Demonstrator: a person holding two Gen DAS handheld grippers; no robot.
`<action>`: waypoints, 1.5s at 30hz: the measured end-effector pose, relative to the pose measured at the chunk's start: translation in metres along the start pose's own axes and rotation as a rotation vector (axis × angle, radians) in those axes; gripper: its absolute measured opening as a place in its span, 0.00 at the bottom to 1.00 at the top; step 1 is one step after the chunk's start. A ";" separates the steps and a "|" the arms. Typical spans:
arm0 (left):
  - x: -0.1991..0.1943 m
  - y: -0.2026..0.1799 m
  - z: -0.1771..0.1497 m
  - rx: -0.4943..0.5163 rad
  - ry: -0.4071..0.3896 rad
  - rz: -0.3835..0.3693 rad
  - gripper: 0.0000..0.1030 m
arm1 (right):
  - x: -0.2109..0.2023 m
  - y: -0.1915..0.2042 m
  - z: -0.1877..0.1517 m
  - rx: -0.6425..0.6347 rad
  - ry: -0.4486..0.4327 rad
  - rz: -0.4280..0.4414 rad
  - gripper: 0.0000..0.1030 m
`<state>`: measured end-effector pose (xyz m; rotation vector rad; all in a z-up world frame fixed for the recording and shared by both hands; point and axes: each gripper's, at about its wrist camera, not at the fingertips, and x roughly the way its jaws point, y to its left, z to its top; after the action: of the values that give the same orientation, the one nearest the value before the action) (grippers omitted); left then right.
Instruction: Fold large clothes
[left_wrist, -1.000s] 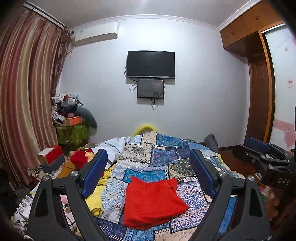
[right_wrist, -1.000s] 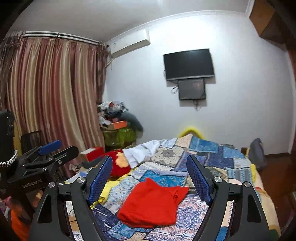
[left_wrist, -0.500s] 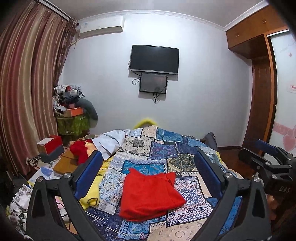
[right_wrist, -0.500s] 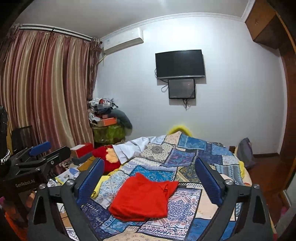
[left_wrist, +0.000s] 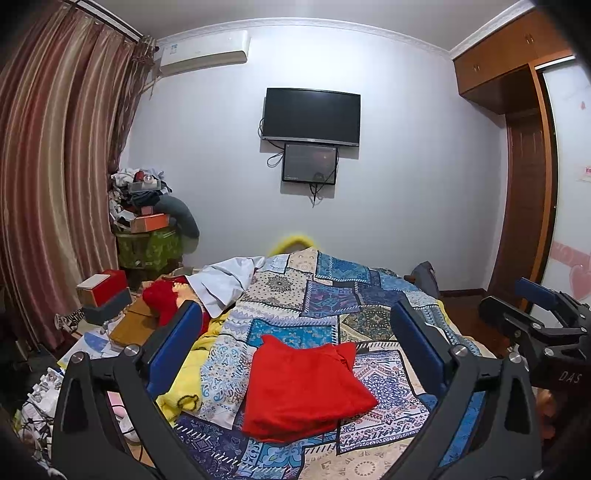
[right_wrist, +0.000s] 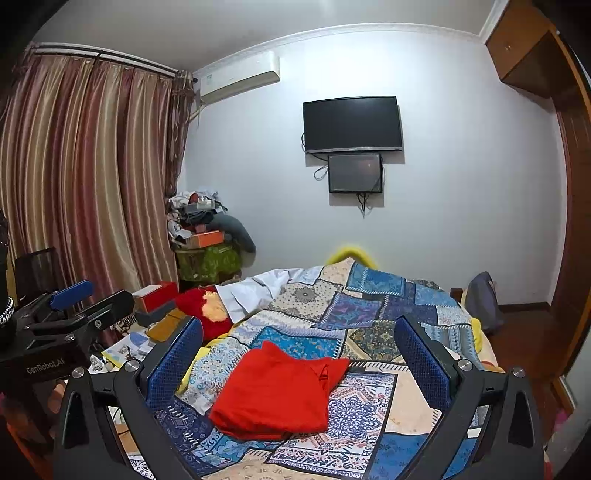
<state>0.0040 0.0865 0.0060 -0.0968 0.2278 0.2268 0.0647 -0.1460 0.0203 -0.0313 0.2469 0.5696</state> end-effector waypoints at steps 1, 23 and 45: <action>0.000 -0.001 0.000 -0.001 0.000 0.001 1.00 | 0.000 0.000 0.000 0.001 0.001 0.000 1.00; -0.002 -0.004 0.002 0.003 -0.006 -0.023 1.00 | 0.000 -0.001 0.002 0.012 0.000 -0.009 1.00; 0.001 -0.009 0.001 0.005 0.012 -0.046 1.00 | -0.001 0.006 0.001 0.025 -0.006 -0.022 1.00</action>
<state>0.0071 0.0784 0.0069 -0.0979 0.2382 0.1800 0.0610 -0.1414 0.0214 -0.0081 0.2471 0.5442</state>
